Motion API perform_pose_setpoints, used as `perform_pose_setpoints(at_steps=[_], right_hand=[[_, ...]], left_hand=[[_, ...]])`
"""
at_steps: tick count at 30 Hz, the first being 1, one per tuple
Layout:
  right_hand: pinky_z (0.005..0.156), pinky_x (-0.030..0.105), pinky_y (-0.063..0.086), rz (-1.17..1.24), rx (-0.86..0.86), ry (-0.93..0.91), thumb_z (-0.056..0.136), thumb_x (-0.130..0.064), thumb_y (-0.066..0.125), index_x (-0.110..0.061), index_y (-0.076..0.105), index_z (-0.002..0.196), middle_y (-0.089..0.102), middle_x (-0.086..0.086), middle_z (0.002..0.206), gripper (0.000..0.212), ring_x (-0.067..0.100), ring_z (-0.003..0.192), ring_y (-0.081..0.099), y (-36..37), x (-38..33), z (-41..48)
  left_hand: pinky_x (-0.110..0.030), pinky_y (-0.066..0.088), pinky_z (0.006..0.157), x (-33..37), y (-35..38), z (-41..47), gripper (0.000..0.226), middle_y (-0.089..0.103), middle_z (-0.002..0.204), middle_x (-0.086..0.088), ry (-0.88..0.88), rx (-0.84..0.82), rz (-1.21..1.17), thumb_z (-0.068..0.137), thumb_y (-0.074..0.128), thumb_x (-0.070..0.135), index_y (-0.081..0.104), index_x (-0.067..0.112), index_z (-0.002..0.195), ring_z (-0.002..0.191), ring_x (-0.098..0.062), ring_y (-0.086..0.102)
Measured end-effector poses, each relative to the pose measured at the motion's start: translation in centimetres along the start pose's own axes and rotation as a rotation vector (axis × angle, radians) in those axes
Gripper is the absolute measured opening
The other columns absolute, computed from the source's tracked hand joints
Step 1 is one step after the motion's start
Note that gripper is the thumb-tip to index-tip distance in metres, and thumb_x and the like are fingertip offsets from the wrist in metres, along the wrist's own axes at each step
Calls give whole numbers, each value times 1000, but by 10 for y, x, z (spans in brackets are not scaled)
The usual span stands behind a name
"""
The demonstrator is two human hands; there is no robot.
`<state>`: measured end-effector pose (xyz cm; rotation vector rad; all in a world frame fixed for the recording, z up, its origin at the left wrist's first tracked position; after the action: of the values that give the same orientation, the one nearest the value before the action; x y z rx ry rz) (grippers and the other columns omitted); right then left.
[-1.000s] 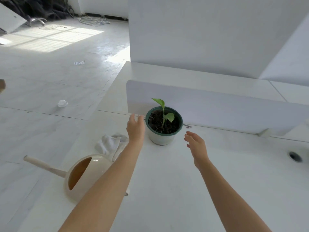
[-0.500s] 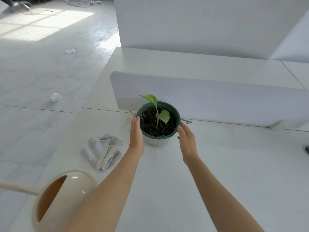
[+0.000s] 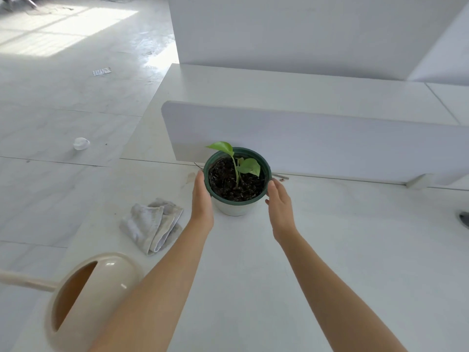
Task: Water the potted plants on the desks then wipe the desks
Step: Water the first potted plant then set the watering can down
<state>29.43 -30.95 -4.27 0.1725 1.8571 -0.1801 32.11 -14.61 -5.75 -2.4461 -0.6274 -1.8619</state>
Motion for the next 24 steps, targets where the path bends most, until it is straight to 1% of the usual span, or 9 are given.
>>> perform_pose_setpoints(at_steps=[2, 4, 6, 10, 12, 14, 18, 21, 24], right_hand=[[111, 37, 31, -10, -11, 18, 97, -31, 32, -15, 45, 133, 50, -3, 135, 41, 14, 128, 42, -1, 1, 3], [115, 38, 25, -30, -42, 48, 98, -34, 31, -17, 32, 142, 36, -3, 148, 48, 13, 136, 32, -1, 0, 6], [117, 37, 19, -67, -108, 68, 97, -39, 30, -21, 21, 146, 22, -7, 154, 53, 11, 140, 22, 1, -2, 5], [113, 30, 12, -95, -102, 86, 97, -42, 29, -23, 7, 148, 11, -7, 157, 58, 10, 143, 11, -2, -8, -12], [111, 28, 17, -90, -37, 74, 97, -38, 31, -20, 11, 147, 17, -3, 155, 57, 12, 142, 16, -4, -4, -30], [106, 29, 25, -139, -22, 89, 96, -33, 36, -19, 19, 145, 31, 2, 149, 54, 16, 137, 29, 2, 9, -56], [85, 25, 35, -328, -163, 149, 92, -26, 44, -18, 35, 137, 52, 4, 123, 47, 17, 109, 49, 32, 41, -109], [69, 19, 40, -375, -280, 96, 91, -21, 45, -16, 42, 132, 55, -6, 97, 42, 11, 91, 52, 60, 43, -140], [71, 17, 41, -413, -373, 63, 90, -21, 47, -15, 46, 129, 53, -12, 87, 40, 8, 87, 52, 87, 45, -164]], left_hand=[[-30, 31, 107, -6, 3, -4, 42, 56, 125, 9, 3, -29, 28, 95, 25, 41, 53, 23, 122, 118, -3, 46], [-35, 20, 116, -17, 1, -8, 60, 35, 149, 7, -22, -40, 38, 90, 26, 50, 30, 23, 143, 137, -7, 29], [-37, 12, 118, -22, -1, -14, 60, 21, 156, 7, -50, -29, 38, 93, 24, 49, 17, 25, 148, 143, -8, 18], [-37, 15, 118, -11, -9, -36, 52, 25, 154, 3, -69, 95, 24, 98, 24, 39, 23, 18, 146, 142, -11, 21], [-35, 27, 112, 6, -20, -57, 38, 43, 136, 2, -61, 144, 3, 98, 28, 32, 42, 22, 132, 130, -15, 36], [-31, 40, 94, 27, -38, -84, 19, 53, 109, 2, 1, 140, -14, 97, 34, 24, 49, 24, 108, 109, -17, 49], [-18, 47, 73, 69, -108, -141, 19, 66, 88, 5, 243, 192, 89, 94, 42, 12, 58, 21, 100, 83, -9, 64], [-13, 48, 61, 87, -178, -174, 27, 70, 68, 8, 394, 358, 144, 92, 42, 10, 62, 27, 87, 62, -5, 62], [-22, 45, 61, 78, -243, -186, 25, 68, 60, 11, 359, 603, 122, 90, 44, 14, 62, 27, 78, 56, -5, 58]])
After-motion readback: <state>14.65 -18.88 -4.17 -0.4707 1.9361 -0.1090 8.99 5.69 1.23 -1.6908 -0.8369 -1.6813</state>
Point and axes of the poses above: each hand's wrist, its own z-axis towards the middle knuckle, its own y-axis out of the palm, x = y × z, the point moved 6 cm from there along z, towards the middle knuckle
